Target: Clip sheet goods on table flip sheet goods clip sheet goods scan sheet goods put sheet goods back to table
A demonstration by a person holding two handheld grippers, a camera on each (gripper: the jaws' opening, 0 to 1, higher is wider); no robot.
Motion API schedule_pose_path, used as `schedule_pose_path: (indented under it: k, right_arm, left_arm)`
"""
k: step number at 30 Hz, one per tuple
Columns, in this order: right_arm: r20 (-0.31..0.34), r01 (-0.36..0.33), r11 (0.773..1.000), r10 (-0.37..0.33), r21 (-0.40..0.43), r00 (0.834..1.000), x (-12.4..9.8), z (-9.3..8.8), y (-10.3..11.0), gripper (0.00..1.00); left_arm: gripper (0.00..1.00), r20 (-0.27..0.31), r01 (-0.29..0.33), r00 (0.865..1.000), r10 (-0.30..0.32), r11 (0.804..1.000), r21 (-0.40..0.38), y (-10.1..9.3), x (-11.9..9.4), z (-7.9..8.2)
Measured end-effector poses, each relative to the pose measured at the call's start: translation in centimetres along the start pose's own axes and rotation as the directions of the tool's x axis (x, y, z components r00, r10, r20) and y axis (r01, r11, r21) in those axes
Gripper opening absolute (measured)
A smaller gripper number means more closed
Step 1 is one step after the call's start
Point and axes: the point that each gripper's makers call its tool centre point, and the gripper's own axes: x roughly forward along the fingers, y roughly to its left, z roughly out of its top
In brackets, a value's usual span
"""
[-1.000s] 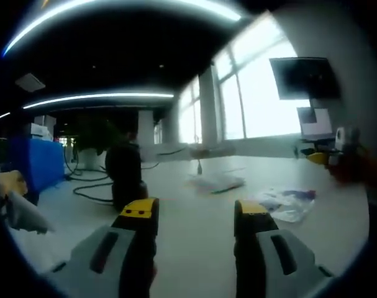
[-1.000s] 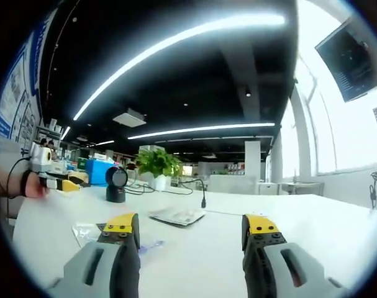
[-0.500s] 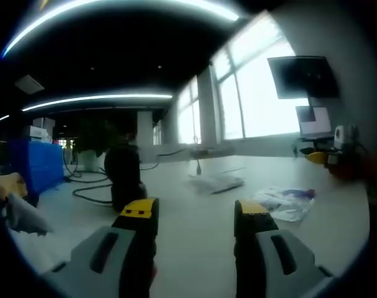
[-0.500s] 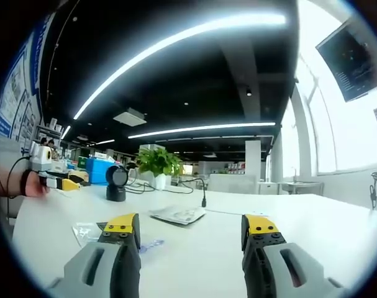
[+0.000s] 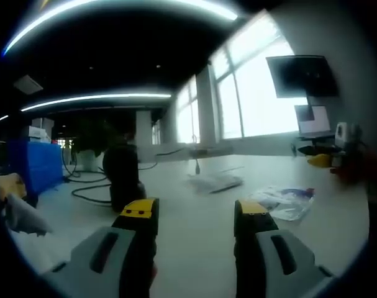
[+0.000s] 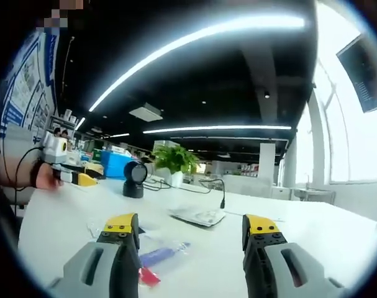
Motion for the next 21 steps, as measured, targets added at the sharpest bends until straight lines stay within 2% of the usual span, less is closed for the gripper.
schedule_pose_path:
  k: [6,9,16,21]
  right_arm:
    - [-0.017,-0.056,0.998,0.056,0.009,0.998,0.9,0.1,4.4,0.62]
    - [-0.036,-0.086,0.996,0.086,-0.019,0.996,1.3,-0.1,6.3,0.62]
    - [-0.065,-0.087,0.996,0.087,0.005,0.994,2.8,-0.4,8.7,0.61]
    - [-0.092,-0.099,0.993,0.093,-0.063,0.991,3.9,-1.0,10.3,0.61]
  left_arm:
    - [0.41,0.003,0.003,1.0,-0.003,1.0,0.0,0.0,0.0,0.0]
    - [0.41,0.001,0.007,1.0,-0.007,1.0,0.004,-0.1,0.0,0.0]
    - [0.41,-0.001,0.015,1.0,-0.015,1.0,0.01,-0.2,0.1,-0.1]
    - [0.41,-0.001,0.017,1.0,-0.017,1.0,0.012,-0.3,0.1,-0.1]
